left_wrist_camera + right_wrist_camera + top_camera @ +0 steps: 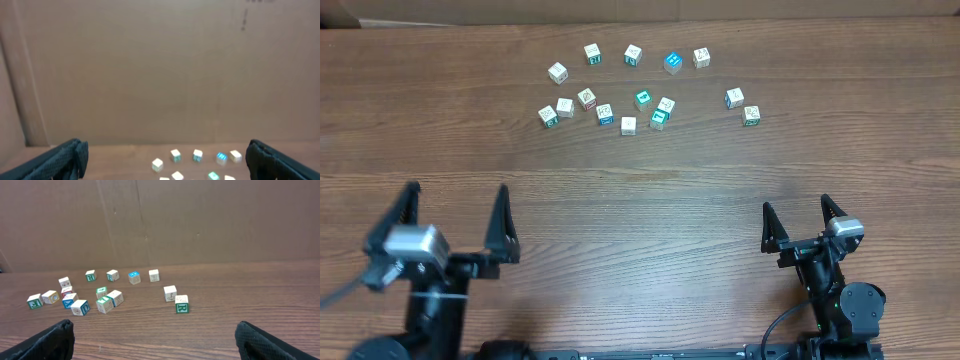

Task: Form a horizontal line
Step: 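Raise the left arm and move the left gripper over the leftmost blocks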

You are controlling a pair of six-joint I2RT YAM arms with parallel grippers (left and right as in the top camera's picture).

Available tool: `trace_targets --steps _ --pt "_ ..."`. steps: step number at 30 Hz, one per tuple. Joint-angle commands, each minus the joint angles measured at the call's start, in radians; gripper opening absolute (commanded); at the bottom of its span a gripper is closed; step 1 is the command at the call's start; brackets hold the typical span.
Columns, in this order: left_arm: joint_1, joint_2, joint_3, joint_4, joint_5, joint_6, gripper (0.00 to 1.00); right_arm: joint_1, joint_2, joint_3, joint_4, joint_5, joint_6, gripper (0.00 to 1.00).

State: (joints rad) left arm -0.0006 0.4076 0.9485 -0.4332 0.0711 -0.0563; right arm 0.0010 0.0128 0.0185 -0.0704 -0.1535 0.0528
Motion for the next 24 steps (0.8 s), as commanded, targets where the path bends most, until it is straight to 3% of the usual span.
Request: trace_targets --steps 1,15,20,24 --pt "0.001 0.160 0.203 -0.072 0.076 -0.027 1.00 0.005 -0.010 -0.011 0.005 -0.005 0.006 1.00" --pt "0.001 0.791 0.948 -0.478 0.158 -0.027 1.00 0.005 -0.010 -0.011 0.005 -0.005 0.006 1.00" --pt "0.002 0.952 1.085 -0.582 0.164 -0.026 1.00 0.005 -0.010 -0.011 0.005 -0.005 0.006 1.00" --pt "0.002 1.016 1.092 -0.612 0.154 -0.026 1.00 0.005 -0.010 -0.011 0.005 -0.005 0.006 1.00"
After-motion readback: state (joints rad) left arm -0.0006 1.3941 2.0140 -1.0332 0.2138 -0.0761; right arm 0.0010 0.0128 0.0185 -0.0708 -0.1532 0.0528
